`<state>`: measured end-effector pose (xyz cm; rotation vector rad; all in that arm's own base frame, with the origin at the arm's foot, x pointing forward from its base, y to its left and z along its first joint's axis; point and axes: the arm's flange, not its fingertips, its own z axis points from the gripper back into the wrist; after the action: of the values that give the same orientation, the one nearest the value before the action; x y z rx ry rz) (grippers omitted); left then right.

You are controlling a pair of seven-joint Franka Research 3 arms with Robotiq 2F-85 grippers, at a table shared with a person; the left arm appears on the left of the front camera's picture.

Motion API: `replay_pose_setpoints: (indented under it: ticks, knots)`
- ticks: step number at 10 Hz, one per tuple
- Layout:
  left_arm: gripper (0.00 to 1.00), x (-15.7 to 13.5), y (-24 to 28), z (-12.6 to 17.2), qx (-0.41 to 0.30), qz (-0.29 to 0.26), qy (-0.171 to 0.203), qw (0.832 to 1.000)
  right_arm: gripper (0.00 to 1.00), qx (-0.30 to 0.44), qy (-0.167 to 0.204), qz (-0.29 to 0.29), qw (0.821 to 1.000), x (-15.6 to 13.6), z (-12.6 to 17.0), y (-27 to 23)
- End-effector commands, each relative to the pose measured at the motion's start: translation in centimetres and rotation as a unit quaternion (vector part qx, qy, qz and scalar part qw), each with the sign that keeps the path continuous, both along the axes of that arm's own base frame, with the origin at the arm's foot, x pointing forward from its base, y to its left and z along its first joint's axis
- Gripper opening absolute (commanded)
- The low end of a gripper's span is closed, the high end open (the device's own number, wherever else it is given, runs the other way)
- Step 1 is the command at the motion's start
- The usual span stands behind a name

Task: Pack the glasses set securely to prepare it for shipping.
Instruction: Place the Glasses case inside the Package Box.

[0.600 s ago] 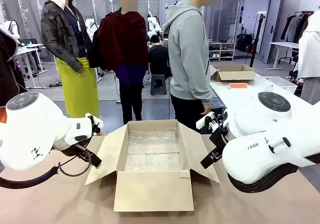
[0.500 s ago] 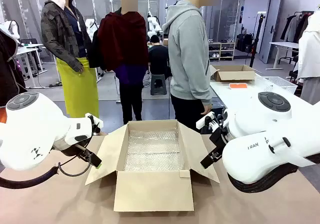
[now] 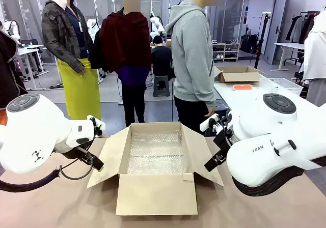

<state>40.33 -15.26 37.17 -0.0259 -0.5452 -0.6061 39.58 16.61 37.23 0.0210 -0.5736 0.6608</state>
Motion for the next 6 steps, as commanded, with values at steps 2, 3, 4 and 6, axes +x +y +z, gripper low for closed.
replay_pose_setpoints:
  ticks: [2, 3, 4, 6]
  knots:
    - [1.00, 0.0, 0.1, 0.0, 0.000, 0.001, 0.000, 1.000, 1.00, 0.001, 0.000, 0.000, 1.000, 0.0, 0.0, 0.0]
    - [1.00, 0.0, 0.1, 0.0, 0.000, 0.001, 0.000, 1.000, 1.00, 0.001, 0.000, 0.000, 1.000, 0.0, 0.0, 0.0]
    - [1.00, 0.0, 0.0, 0.0, 0.000, 0.000, 0.000, 1.000, 1.00, 0.000, 0.000, 0.000, 1.000, 0.0, 0.0, 0.0]
    - [1.00, 0.2, 0.8, 2.6, -0.003, -0.037, -0.030, 0.999, 1.00, 0.008, -0.008, -0.007, 1.000, 1.0, 2.1, -1.1]
